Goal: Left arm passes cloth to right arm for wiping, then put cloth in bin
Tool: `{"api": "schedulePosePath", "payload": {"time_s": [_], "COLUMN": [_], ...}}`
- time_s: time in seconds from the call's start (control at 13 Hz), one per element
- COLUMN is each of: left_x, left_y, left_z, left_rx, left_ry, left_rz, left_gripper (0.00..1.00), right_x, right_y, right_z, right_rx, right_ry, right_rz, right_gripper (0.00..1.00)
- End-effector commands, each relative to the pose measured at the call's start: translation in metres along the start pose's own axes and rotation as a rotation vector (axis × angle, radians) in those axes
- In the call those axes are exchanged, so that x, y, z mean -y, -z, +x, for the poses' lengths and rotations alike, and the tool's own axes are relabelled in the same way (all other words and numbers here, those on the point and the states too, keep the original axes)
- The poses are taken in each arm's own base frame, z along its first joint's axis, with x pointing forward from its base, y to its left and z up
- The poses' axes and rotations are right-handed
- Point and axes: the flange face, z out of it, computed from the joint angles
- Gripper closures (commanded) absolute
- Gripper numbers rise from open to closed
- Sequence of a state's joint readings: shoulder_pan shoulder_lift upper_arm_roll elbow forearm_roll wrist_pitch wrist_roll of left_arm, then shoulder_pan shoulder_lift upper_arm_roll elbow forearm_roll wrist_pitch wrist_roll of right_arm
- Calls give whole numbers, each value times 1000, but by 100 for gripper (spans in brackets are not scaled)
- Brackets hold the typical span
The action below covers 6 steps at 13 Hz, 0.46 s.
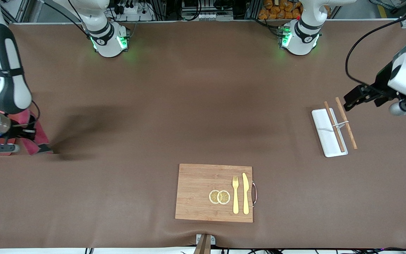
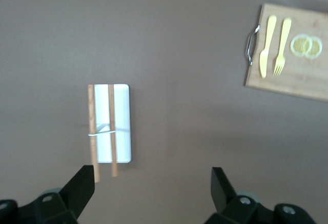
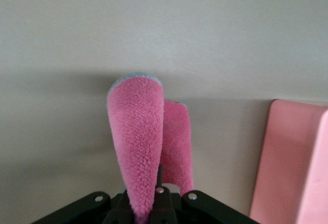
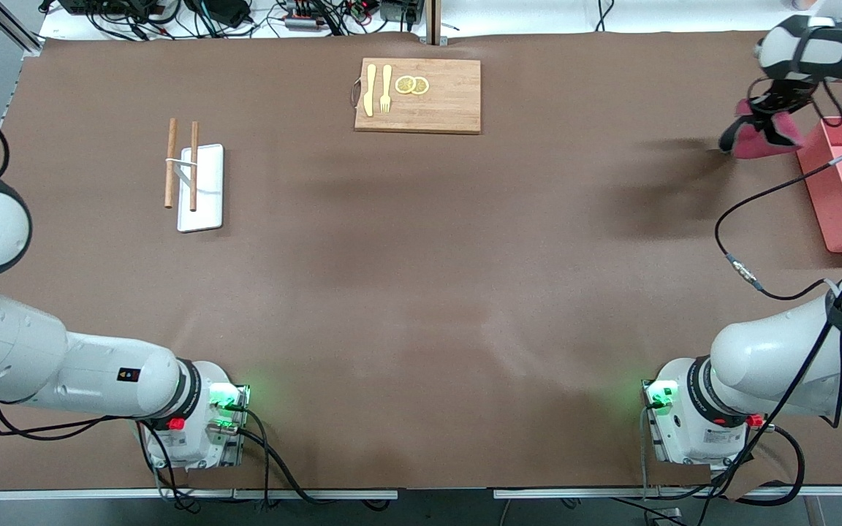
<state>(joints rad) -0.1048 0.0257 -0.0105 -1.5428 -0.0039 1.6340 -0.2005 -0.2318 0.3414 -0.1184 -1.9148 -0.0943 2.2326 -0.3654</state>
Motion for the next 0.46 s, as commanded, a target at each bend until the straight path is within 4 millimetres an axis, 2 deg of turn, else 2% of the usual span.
{"api": "schedulePosePath", "payload": {"time_s": [0.0, 0.08, 0.38], "left_x": [17, 20, 24], "left_y": [16, 22, 27], "left_z": [-22, -30, -45], "left_rx": [24, 53, 125], "left_ry": [-133, -187, -312], "left_rz": [23, 24, 23], "left_gripper": [0, 0, 0], "right_x": [17, 32, 139], "right_y": [2, -1, 5], "right_z": [2, 6, 31], "right_rx": [2, 5, 47], "right_ry": [28, 11, -128], "right_rz": [20, 37, 32], "right_gripper": [100, 100, 100]}}
